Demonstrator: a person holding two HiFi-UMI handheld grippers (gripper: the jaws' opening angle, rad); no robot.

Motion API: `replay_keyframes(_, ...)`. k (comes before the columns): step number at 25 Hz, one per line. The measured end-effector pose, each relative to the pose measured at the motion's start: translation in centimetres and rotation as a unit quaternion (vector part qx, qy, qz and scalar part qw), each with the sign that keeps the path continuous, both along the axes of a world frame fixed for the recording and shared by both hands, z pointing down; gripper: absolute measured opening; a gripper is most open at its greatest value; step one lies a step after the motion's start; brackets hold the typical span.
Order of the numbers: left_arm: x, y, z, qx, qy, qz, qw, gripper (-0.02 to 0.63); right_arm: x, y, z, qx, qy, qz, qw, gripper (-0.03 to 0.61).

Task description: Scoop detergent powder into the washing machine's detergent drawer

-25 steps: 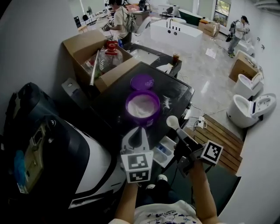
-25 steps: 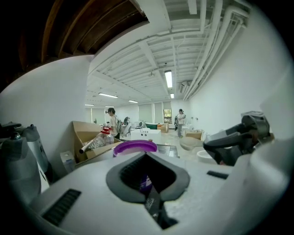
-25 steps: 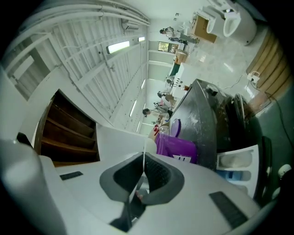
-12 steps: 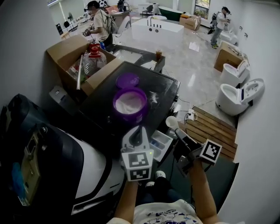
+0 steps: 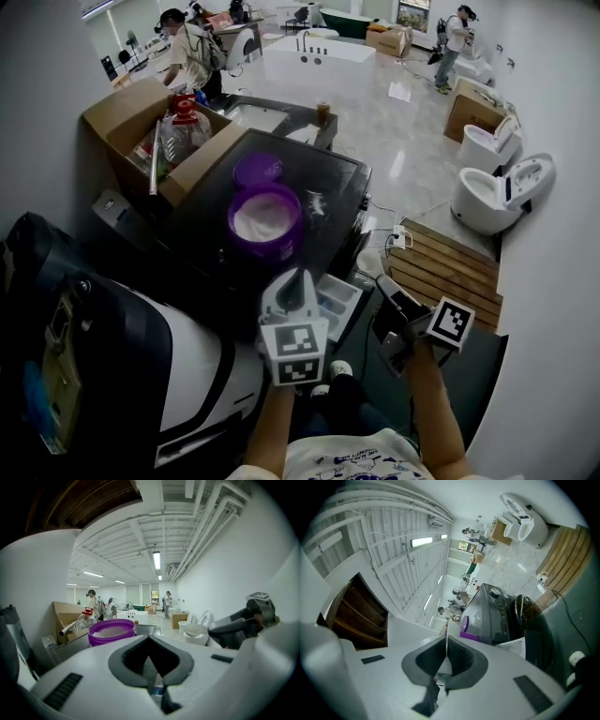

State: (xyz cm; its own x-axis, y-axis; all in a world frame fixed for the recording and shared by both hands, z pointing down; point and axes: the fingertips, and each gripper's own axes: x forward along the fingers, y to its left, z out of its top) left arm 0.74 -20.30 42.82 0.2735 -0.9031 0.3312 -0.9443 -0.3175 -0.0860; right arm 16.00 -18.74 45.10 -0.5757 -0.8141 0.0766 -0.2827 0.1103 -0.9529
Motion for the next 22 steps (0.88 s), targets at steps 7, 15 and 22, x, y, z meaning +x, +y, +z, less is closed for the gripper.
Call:
replay_keyframes(7,-0.5,-0.1,1.3,-0.011,0.001,0.001,0.9999,0.002,0.1,0.2,2.3,-0.021,0.061,0.004,0.998,0.020)
replay_keyframes(15,-1.2,0.1,2.9,-0.026,0.001,-0.004,0.9997,0.002,-0.7,0.0,4.5,-0.024,0.140,-0.010,0.990,0.020)
replay_keyframes(22,-1.6,0.1,4.0,-0.037,0.003,-0.008,0.9993,0.002,-1.2,-0.3,6.5,-0.015,0.230,-0.035,0.972,0.020)
